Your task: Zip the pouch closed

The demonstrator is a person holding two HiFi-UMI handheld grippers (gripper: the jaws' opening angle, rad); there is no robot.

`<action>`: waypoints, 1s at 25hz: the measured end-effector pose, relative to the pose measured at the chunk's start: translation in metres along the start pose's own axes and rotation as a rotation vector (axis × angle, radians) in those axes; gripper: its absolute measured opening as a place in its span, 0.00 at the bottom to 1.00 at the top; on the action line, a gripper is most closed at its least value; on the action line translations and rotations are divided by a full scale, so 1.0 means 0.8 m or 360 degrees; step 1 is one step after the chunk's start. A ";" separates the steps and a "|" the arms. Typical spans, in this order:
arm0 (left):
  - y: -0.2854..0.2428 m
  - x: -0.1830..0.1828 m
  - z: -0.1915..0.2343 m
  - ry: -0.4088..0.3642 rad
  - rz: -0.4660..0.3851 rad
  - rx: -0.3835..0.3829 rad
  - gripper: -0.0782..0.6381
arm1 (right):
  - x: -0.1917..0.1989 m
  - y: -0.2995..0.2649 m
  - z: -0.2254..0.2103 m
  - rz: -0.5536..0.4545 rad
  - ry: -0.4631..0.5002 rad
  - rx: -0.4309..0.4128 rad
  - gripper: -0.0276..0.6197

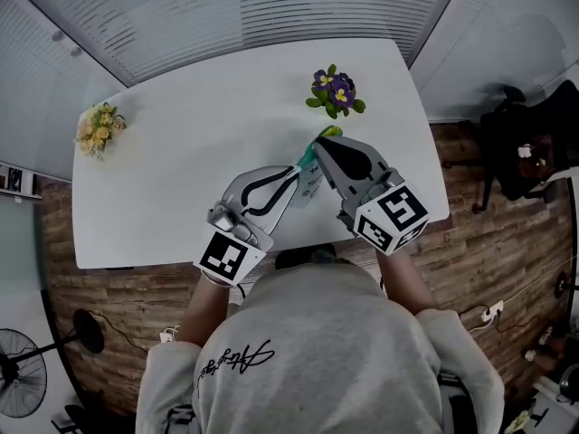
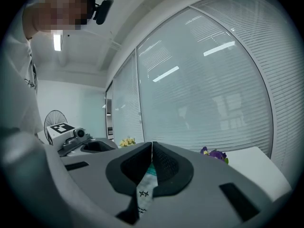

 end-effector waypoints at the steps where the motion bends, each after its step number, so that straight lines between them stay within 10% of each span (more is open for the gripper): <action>1: -0.001 0.000 0.000 0.0001 0.0003 -0.0002 0.15 | 0.000 -0.001 0.000 0.0008 0.0025 0.0018 0.05; 25: -0.018 0.011 0.018 0.0281 0.0262 -0.0061 0.15 | -0.002 -0.025 -0.004 0.0171 0.0437 0.0252 0.05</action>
Point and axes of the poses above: the fingertips, and each gripper's own axes: y backward along the fingers, z to its left, x out of its underside, the point moved 10 cm from there along y, backward along the fingers, and after that the axes turned 1 degree about y, right-handed, at the moved point
